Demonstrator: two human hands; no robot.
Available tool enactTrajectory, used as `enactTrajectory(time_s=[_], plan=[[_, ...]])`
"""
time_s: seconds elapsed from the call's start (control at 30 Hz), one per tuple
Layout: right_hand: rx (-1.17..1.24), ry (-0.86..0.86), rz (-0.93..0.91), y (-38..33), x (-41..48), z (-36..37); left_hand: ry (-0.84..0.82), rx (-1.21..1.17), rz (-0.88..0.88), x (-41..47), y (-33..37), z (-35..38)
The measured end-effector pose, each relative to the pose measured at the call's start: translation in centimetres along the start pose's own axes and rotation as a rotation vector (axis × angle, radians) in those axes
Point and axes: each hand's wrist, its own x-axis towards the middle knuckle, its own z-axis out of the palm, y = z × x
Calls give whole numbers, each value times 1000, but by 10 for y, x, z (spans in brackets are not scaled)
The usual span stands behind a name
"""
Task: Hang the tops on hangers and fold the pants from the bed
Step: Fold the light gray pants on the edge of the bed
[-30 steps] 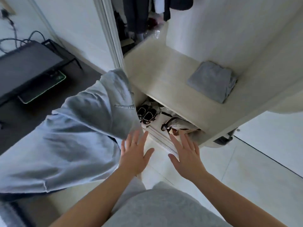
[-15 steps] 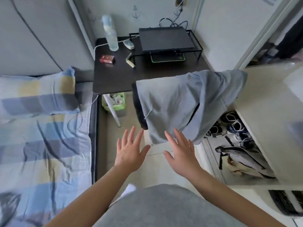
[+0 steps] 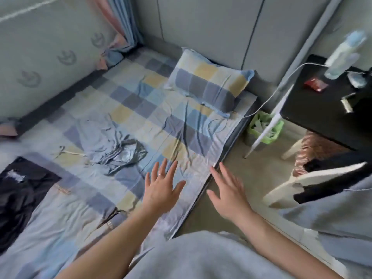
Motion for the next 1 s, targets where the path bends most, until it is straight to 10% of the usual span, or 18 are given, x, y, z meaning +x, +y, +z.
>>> enactTrajectory(time_s=[0.53,1.0], plan=[[-187,-433,-624,-157,127,53,163,-290,-837,-89,-124,-9],[-239,-434,-573,-174,238,133,138,-342,-873,-2,-209,30]])
